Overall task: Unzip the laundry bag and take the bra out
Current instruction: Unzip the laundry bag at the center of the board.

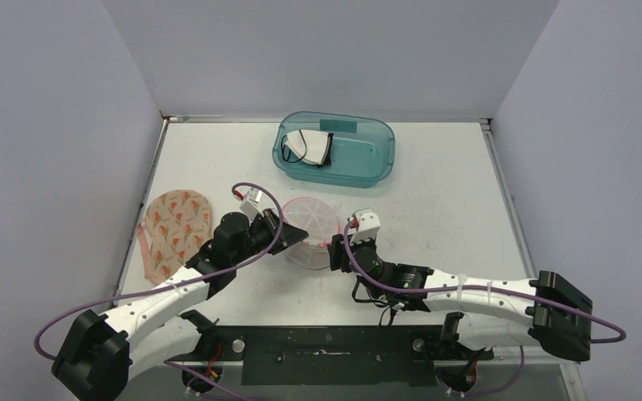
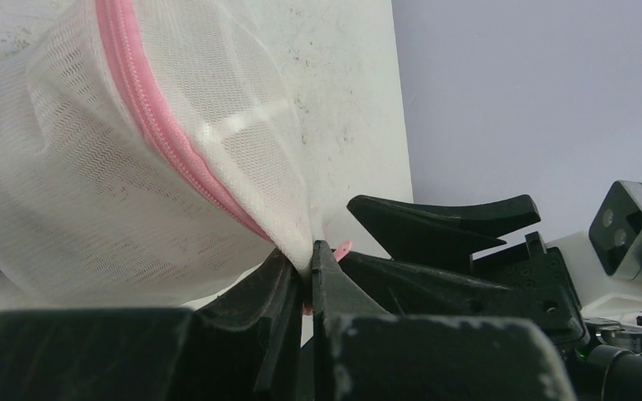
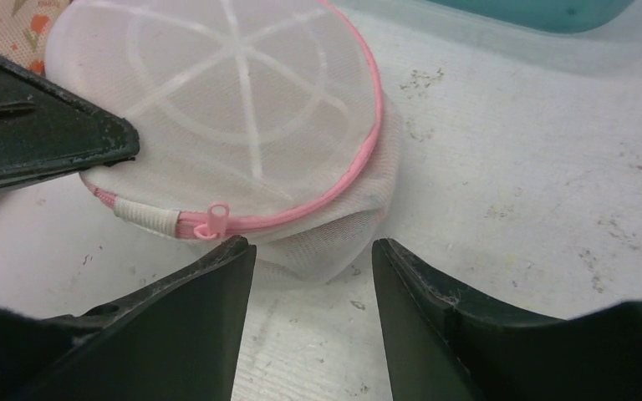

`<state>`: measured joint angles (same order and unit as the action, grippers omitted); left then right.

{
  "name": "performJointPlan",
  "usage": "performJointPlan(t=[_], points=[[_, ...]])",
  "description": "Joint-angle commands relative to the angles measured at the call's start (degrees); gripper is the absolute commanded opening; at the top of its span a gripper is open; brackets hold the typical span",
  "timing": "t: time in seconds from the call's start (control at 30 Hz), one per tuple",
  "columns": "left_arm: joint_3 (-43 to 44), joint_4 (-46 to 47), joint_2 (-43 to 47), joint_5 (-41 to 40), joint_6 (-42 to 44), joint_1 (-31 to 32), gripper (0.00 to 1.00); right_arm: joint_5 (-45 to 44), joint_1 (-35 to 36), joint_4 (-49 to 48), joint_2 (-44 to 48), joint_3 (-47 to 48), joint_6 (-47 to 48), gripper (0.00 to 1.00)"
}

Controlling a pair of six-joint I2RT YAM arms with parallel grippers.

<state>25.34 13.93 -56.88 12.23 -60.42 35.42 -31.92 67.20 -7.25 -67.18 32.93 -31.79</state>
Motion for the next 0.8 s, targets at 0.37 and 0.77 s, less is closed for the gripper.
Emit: performJointPlan(t=[0.37,0.77], points=[[3.37,0.69,2.70,0.16,0.83,-0.09,0.00,33.60,-10.10,-16.30,13.78,-8.49,0.75,0.59],[3.49,2.22,4.62,1.77,1.23,-0.18,0.00,56.59,-21.23,-43.01,7.32,-14.58,-14.86,0.60]])
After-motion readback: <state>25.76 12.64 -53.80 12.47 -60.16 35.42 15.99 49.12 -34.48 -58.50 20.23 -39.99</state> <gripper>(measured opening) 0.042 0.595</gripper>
